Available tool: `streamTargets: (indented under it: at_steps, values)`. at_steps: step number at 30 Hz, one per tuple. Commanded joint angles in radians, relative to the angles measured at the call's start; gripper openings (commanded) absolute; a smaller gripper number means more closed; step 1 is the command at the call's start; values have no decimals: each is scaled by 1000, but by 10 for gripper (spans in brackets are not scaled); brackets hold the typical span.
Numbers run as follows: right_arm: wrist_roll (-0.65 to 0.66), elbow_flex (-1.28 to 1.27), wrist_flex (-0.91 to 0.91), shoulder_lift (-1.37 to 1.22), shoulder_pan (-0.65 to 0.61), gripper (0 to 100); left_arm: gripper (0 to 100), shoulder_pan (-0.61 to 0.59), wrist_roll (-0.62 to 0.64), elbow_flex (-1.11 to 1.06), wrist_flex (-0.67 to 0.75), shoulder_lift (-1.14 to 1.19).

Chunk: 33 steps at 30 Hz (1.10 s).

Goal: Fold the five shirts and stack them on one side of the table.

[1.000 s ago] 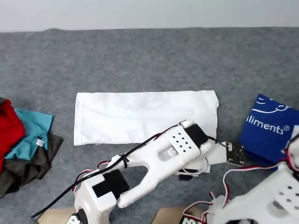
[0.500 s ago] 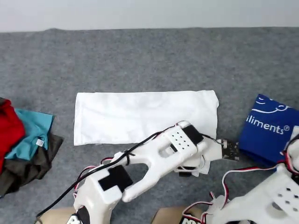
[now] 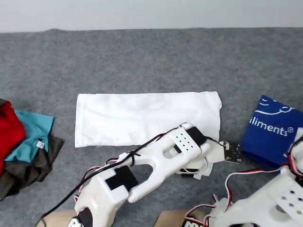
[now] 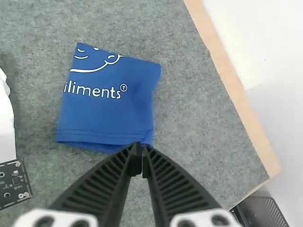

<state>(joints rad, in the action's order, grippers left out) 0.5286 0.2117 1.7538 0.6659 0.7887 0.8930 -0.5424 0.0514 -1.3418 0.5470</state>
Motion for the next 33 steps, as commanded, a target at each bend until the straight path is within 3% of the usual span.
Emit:
streamTargets:
  at_steps: [1, 4, 11, 17, 33]
  values:
    - [9, 2, 36, 24, 7, 18, 48, 6, 9, 67, -18, 18]
    - [9, 2, 36, 25, 7, 17, 5, 6, 9, 116, -46, 55]
    - [9, 2, 36, 25, 7, 15, 6, 6, 11, 170, -91, 84]
    - [9, 2, 36, 24, 7, 15, 5, -2, 8, 171, -160, -11]
    - [5, 2, 36, 18, 7, 15, 5, -140, -15, 305, -149, -63]
